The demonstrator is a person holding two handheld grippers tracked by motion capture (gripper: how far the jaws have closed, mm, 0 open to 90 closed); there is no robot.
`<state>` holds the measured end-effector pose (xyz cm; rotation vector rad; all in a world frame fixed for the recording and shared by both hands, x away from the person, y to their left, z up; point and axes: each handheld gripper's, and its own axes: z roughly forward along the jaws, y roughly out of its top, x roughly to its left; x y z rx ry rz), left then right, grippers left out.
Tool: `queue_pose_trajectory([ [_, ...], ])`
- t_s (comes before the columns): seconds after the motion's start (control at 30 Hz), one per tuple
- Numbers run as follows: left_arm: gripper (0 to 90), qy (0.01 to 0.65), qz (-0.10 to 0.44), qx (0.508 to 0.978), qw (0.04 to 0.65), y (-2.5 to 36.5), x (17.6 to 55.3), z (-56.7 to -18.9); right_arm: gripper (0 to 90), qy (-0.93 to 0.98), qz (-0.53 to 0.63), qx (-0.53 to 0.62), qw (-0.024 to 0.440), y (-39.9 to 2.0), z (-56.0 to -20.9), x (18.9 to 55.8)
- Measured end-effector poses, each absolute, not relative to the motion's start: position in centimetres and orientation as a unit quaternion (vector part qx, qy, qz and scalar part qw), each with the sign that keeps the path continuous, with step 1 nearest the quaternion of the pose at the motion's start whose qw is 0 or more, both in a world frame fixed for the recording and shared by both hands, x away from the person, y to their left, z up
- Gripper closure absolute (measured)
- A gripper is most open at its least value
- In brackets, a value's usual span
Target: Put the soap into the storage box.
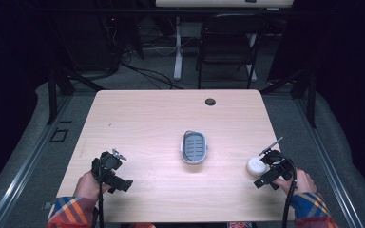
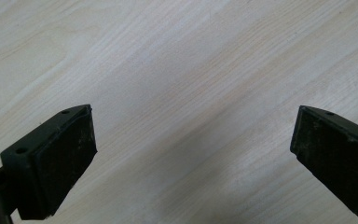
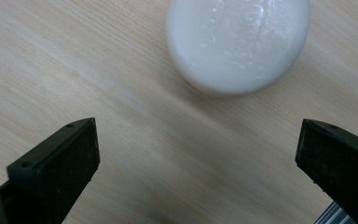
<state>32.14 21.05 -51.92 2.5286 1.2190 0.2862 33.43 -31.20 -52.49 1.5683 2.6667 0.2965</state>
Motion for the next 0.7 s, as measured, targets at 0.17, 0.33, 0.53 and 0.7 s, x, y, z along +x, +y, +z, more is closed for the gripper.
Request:
queue_pose_trajectory([
  [0.17,0.0,0.426,0.096,0.885,0.159,21.1,32.2,-52.0,0.0,0.862,0.083,0.501,0.003,-31.3,-52.4,33.6],
  [0.33,0.0,0.425,0.094,0.886,0.158,21.1,32.3,-52.0,0.0,0.867,0.076,0.492,0.001,-31.2,-52.0,33.9],
  [0.53,0.0,0.426,0.095,0.885,0.159,21.1,32.3,-52.0,0.0,0.864,0.09,0.495,0.014,-31.1,-52.1,33.9],
  [0.7,0.0,0.424,0.094,0.887,0.158,21.0,32.3,-52.1,0.0,0.868,0.08,0.489,0.02,-30.7,-52.0,34.5],
])
